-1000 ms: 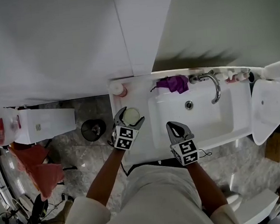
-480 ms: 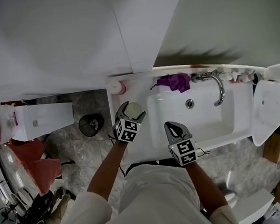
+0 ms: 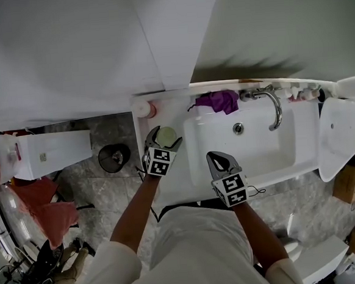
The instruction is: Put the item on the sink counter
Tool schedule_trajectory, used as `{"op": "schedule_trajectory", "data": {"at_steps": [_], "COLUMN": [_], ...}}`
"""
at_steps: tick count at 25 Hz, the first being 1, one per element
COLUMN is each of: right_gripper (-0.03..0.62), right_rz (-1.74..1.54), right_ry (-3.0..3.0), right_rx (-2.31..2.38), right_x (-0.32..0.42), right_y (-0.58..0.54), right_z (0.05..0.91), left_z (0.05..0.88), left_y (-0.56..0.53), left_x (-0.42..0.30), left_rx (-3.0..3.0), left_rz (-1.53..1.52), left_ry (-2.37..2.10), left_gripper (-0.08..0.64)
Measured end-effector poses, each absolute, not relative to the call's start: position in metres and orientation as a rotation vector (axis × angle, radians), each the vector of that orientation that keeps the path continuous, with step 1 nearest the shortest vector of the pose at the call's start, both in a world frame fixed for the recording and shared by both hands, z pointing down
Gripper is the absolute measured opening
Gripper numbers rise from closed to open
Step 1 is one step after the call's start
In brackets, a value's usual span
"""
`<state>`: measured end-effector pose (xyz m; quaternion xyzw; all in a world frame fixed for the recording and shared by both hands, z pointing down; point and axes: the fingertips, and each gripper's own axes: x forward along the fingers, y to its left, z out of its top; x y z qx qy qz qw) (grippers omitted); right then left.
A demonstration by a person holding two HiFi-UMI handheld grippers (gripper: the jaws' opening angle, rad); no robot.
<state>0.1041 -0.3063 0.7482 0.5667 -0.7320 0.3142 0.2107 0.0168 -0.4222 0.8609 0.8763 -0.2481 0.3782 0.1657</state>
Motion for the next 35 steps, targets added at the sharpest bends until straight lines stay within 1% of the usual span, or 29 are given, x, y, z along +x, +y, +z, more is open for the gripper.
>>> {"op": "schedule_trajectory", "data": {"at_steps": [6,13,19,35], "right_gripper": [0.011,0.011,0.011,0.011], "right_rz": [0.863,0.834,0.811,0.704], "right_ry": [-2.033,-2.045,-2.062,-2.148], "right_rx": [1.58,1.59,1.591,1.672], "right_x": [0.105,0.102,0.094,0.077], "right_y": [-0.304,-0.3,-0.291,-0.268], "right_z": [0.745,0.735,0.724,0.662], "left_z": [0.859,0.849,0.823,0.737], "left_y": [-0.423,-0.424,-0.418,-0.373], "left_x": [0.017,0.012,0.007,-0.046], "left_rx": [2.475,2.47,2.517,2.545], "left_rz": [1.043,0.988,0.934,0.769], "left_ry": [-0.712,-0.743,-0.759,-0.852], "left_gripper": [0.406,0.423,0.426,0.425]}}
